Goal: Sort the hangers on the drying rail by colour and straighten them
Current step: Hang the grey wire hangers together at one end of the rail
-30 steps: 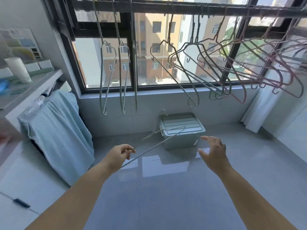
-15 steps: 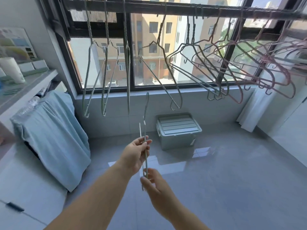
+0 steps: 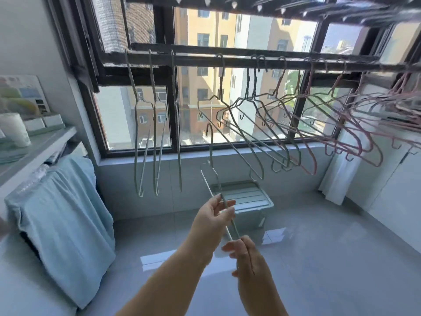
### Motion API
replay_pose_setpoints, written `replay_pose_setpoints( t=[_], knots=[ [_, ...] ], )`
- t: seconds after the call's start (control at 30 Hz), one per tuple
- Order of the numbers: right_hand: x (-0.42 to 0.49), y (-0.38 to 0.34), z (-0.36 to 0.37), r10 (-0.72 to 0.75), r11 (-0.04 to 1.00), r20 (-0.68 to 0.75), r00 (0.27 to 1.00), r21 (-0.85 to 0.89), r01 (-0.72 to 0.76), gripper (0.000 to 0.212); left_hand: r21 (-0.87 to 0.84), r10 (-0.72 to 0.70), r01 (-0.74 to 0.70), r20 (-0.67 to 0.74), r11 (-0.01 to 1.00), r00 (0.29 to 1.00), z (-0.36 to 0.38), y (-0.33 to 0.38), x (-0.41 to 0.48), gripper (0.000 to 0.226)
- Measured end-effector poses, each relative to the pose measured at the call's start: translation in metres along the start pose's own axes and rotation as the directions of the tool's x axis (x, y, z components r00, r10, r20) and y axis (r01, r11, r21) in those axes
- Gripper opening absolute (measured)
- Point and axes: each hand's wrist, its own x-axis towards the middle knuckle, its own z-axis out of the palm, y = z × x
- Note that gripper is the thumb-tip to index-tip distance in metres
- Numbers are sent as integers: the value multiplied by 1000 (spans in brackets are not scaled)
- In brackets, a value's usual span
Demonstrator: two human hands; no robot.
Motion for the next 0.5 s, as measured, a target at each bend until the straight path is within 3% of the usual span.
replay_pose_setpoints(
  t=[0.07,0.17,0.33,0.5],
  knots=[
    [8,-17,-11,-56,998,-2,998,-19,56,41,168,94,-101,49,981,994,7,15,-7,45],
    [23,-48,-24,-122,992,-15,992,40,122,40,270,214,-236,110,933,971,11,39,-13,63],
    [51,-85,-30,-169,979,-29,985,115,171,40,392,364,-395,155,831,918,-2,83,-10,51],
    [74,-113,-18,-159,967,-45,986,195,165,33,329,400,-427,150,842,904,-2,107,-4,40]
  ],
)
